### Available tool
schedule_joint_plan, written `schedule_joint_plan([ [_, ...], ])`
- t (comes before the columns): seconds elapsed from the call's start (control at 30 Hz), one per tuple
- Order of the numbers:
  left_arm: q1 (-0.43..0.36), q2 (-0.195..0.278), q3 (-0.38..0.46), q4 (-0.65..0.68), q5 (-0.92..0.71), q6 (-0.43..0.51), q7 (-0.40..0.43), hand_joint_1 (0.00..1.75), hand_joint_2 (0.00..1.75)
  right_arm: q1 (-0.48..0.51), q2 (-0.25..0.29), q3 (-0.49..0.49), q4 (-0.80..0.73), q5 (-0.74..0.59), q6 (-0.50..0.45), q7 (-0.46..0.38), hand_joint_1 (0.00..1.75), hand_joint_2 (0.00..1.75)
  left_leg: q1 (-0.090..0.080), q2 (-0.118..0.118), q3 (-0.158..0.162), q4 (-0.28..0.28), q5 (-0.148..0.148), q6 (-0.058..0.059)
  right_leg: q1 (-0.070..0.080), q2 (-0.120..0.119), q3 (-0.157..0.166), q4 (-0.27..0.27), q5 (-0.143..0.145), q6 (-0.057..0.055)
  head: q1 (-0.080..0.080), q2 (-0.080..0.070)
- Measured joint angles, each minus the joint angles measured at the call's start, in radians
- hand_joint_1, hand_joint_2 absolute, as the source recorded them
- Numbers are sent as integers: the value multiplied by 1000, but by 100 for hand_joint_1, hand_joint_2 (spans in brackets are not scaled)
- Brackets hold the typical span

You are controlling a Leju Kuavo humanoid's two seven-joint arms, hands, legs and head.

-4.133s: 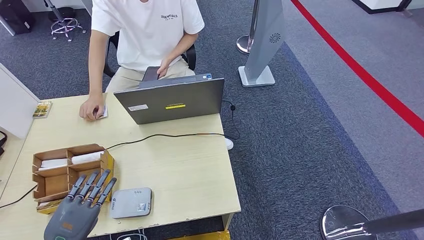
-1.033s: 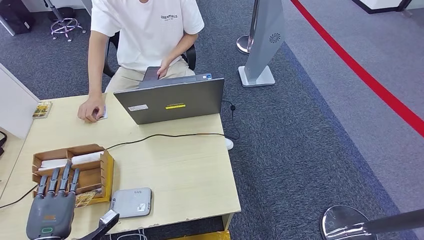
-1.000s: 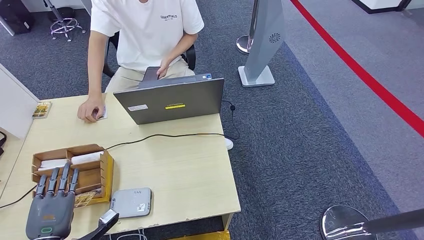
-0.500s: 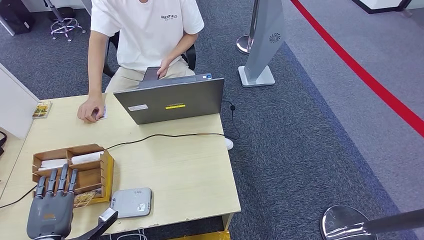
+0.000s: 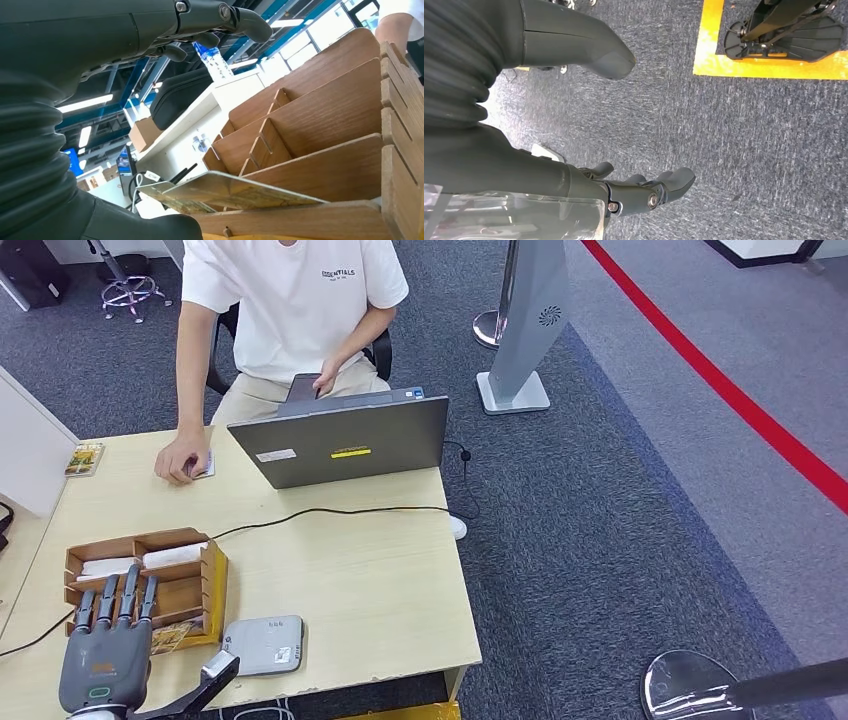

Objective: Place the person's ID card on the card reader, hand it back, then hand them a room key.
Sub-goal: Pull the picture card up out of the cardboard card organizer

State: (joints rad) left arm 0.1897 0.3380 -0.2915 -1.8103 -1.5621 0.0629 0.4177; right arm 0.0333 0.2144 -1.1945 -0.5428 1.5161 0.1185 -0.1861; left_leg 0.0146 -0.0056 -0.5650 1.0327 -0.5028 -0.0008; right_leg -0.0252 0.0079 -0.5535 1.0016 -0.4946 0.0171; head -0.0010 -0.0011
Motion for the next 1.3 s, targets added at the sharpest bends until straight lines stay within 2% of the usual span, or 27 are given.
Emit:
schedule_joint_plan([
  [0.47,-29,-31,-6,25,0,0,-9,0,175,-9,0,-13,2,14,-4,-5,0,175,0,0,0,0,0,0,0,0,0,0,0,0,0,0],
  [1.13,-30,-50,-6,25,0,-19,-40,0,175,-10,2,-17,2,16,-4,-6,0,175,0,0,0,0,0,0,0,0,0,0,0,0,0,0],
  [1.17,-30,-51,-6,25,0,-20,-40,6,175,-10,2,-17,2,16,-4,-6,0,175,0,0,0,0,0,0,0,0,0,0,0,0,0,0],
  [1.27,-30,-52,-6,26,0,-21,-41,137,175,-10,2,-17,2,16,-4,-6,0,175,0,0,0,0,0,0,0,0,0,0,0,0,0,0],
  [1.3,-30,-53,-6,26,0,-22,-42,175,175,-11,2,-17,2,16,-4,-6,0,175,0,0,0,0,0,0,0,0,0,0,0,0,0,0],
])
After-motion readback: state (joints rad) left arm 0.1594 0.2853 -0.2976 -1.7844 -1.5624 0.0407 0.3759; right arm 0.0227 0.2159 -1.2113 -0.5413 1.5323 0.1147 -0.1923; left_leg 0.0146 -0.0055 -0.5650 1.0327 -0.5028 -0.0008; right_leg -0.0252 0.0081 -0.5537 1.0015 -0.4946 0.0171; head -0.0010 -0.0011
